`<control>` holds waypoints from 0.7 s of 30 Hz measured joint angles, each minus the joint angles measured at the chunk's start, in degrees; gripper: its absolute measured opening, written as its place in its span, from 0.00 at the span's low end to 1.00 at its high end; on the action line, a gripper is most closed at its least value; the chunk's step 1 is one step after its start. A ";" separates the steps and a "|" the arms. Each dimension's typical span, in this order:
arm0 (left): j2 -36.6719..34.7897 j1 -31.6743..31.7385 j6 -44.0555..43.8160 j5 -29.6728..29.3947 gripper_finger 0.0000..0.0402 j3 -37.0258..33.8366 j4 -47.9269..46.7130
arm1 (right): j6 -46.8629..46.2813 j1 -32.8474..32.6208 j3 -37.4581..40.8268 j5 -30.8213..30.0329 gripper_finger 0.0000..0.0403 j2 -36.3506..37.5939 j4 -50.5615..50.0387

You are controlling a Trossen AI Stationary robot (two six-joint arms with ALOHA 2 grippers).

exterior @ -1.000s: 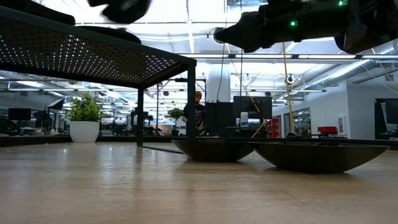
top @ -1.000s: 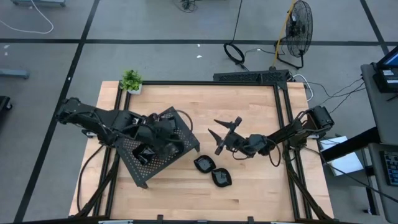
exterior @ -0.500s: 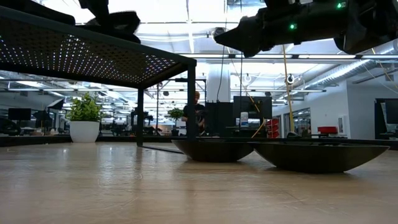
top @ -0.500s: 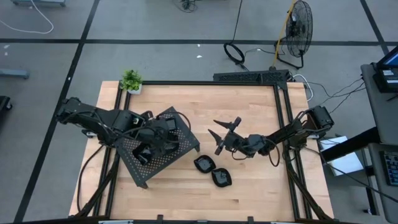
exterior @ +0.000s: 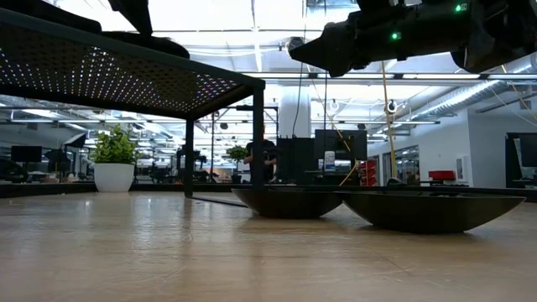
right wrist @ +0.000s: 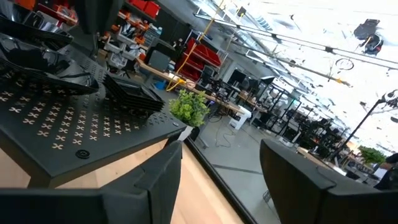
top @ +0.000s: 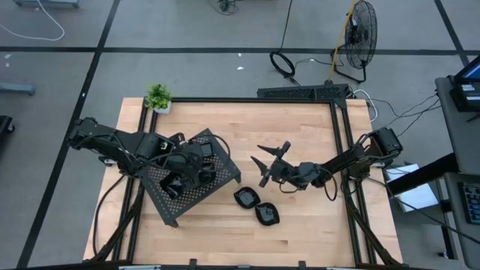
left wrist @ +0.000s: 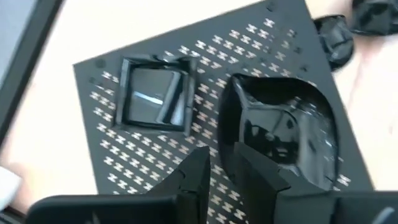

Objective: Pick & Place Mini shaped plates
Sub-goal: Stack the leaf-shaped plate on top of the leaf-shaped plate on the shelf

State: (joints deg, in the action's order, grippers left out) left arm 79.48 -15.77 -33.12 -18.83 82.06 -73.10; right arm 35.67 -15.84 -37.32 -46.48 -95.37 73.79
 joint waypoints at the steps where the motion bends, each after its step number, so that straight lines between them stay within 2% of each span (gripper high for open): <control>1: 0.00 0.00 0.11 -0.90 0.20 0.00 0.00 | -0.60 0.00 0.00 0.00 0.51 0.00 -0.36; 6: -0.01 -2.88 -0.16 -9.88 0.20 -0.35 2.76 | -3.62 -0.48 0.00 -0.03 0.51 0.02 -2.53; 10: -0.93 -7.99 3.13 -19.37 0.21 -3.87 12.67 | -4.16 -3.03 0.04 0.00 0.52 0.97 -7.89; 12: -2.27 -10.05 5.85 -21.43 0.20 -6.82 18.76 | -8.27 -4.71 -0.35 0.02 0.52 2.74 -13.91; 15: -5.69 -12.17 10.15 -19.68 0.20 -13.44 29.69 | -20.24 -7.14 -2.51 0.94 0.54 6.63 -30.17; 19: -11.64 -12.66 18.31 -7.06 0.20 -24.29 49.07 | -39.49 -8.80 -7.75 9.35 0.54 9.52 -55.78; 21: -14.23 -12.74 20.84 -3.59 0.20 -29.12 56.93 | -47.48 -9.68 -10.43 13.08 0.53 9.38 -64.84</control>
State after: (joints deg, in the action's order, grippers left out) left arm 65.25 -28.51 -12.28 -22.42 52.94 -16.18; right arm -11.81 -25.52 -47.75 -33.39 -85.99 8.96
